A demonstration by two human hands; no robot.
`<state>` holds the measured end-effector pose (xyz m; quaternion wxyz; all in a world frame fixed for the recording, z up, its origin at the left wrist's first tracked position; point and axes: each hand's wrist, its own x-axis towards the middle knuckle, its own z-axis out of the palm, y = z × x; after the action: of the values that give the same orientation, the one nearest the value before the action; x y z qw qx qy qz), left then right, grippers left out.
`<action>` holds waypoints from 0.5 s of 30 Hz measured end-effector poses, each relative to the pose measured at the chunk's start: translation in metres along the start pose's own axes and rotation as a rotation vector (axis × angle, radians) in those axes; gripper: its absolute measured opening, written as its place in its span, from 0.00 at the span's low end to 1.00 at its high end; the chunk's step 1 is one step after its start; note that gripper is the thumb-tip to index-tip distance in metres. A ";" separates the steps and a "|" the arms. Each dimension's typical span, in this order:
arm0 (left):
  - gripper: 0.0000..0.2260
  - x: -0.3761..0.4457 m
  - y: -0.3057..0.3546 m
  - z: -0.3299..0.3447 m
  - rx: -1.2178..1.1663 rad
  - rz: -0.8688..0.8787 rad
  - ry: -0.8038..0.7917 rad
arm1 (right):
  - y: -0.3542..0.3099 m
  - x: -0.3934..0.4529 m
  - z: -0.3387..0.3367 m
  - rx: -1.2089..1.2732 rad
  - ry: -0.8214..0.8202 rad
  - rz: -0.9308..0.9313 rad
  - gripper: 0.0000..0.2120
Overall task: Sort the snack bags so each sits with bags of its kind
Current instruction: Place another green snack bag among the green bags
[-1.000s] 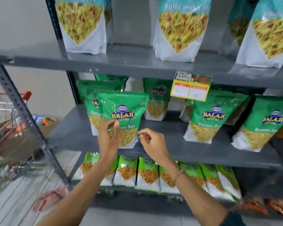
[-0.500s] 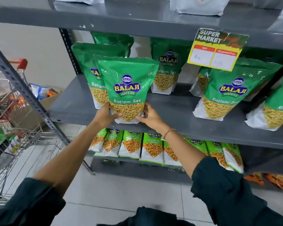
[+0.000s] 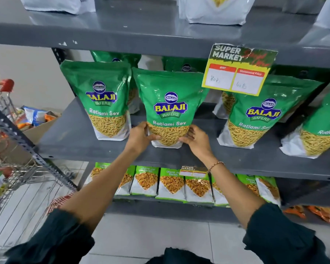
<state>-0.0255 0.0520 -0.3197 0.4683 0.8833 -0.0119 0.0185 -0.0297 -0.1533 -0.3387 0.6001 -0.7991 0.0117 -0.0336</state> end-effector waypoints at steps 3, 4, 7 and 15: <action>0.18 0.017 0.011 0.021 -0.029 0.017 -0.031 | 0.005 0.008 -0.020 -0.013 0.039 0.013 0.25; 0.20 0.020 0.014 0.026 -0.042 0.017 -0.035 | 0.006 0.011 -0.025 -0.020 0.045 0.015 0.25; 0.24 0.029 0.015 0.040 -0.057 0.001 -0.039 | 0.010 0.018 -0.036 -0.051 0.038 0.019 0.24; 0.25 0.034 0.016 0.045 -0.048 -0.016 -0.043 | 0.017 0.026 -0.038 -0.030 -0.013 0.049 0.24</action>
<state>0.0089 0.0061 -0.3303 0.4892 0.8720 -0.0152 -0.0047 -0.0057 -0.1963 -0.3431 0.5888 -0.8077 0.0278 -0.0138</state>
